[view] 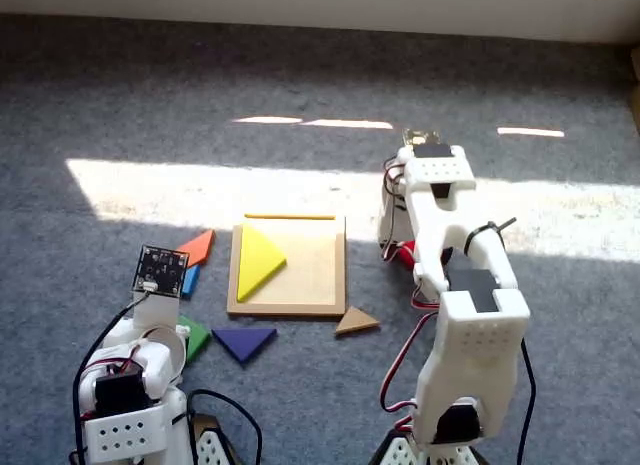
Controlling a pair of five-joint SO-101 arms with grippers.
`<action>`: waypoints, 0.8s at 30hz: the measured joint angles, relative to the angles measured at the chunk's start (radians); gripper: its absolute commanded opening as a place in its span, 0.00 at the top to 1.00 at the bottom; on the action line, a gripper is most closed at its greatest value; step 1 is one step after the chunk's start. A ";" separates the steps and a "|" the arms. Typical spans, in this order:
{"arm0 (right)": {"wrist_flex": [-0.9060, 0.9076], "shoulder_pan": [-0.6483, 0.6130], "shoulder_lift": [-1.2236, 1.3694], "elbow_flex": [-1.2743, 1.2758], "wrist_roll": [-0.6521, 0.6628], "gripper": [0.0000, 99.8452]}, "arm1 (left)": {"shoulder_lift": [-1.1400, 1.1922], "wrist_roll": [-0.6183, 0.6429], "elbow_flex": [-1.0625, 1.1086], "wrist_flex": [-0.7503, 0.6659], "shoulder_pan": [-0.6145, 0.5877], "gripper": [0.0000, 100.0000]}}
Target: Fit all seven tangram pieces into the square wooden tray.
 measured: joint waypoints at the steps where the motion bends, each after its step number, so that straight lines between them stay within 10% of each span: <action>1: 0.000 0.000 0.000 0.000 0.000 0.82 | 0.000 0.000 0.000 0.000 0.000 0.99; 24: -0.002 -0.002 -0.106 0.046 0.103 0.82 | 0.000 0.000 0.000 0.000 0.000 0.99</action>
